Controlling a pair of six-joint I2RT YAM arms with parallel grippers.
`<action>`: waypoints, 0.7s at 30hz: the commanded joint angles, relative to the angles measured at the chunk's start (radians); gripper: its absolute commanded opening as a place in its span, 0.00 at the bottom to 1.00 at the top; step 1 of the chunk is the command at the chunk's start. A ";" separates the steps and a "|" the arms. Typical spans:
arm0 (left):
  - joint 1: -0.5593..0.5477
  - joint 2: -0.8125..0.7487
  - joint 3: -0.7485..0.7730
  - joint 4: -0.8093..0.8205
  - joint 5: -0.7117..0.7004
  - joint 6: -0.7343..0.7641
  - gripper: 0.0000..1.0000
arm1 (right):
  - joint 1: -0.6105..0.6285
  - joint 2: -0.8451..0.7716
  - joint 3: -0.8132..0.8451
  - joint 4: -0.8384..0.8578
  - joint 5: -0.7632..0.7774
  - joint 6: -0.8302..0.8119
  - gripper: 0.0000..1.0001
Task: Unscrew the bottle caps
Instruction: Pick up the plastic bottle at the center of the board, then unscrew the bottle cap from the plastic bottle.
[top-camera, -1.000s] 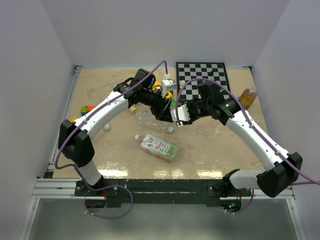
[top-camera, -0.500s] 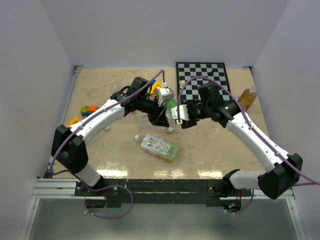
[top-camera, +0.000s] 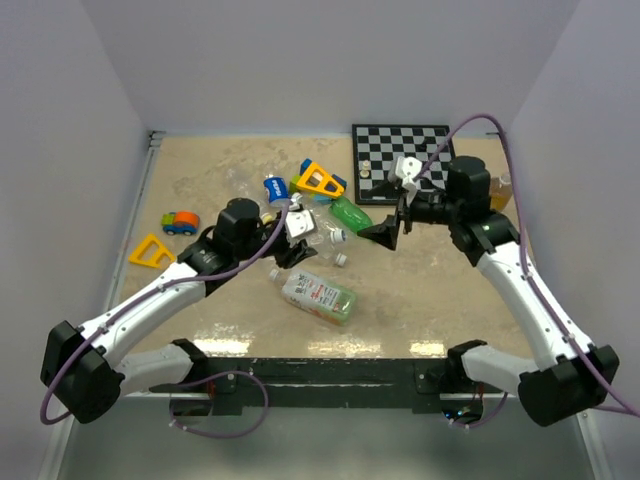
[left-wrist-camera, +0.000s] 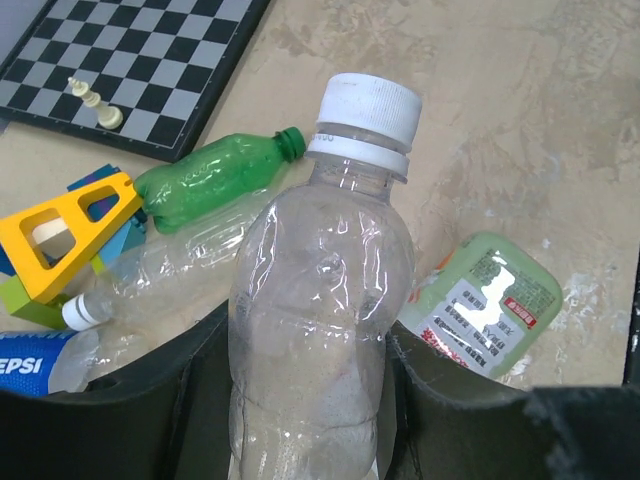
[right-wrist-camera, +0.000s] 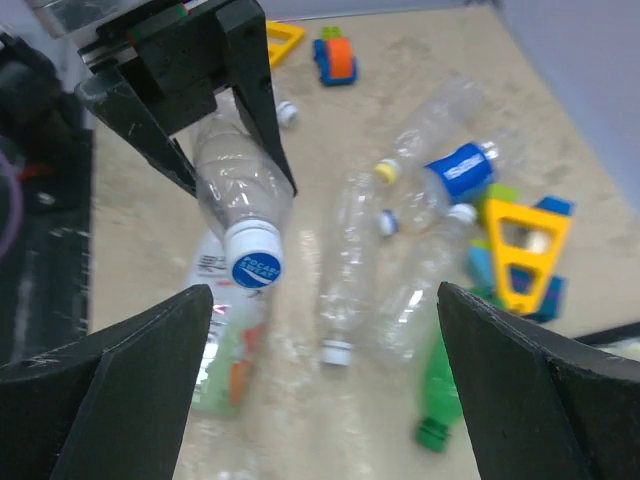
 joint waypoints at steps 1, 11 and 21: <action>-0.014 -0.020 -0.043 0.104 -0.060 0.030 0.00 | 0.005 0.126 -0.029 0.200 -0.108 0.388 0.96; -0.017 -0.007 -0.034 0.092 -0.123 0.020 0.00 | 0.128 0.264 0.071 0.089 0.016 0.358 0.83; -0.016 -0.003 -0.029 0.092 -0.143 0.014 0.00 | 0.128 0.269 0.065 0.089 -0.021 0.361 0.78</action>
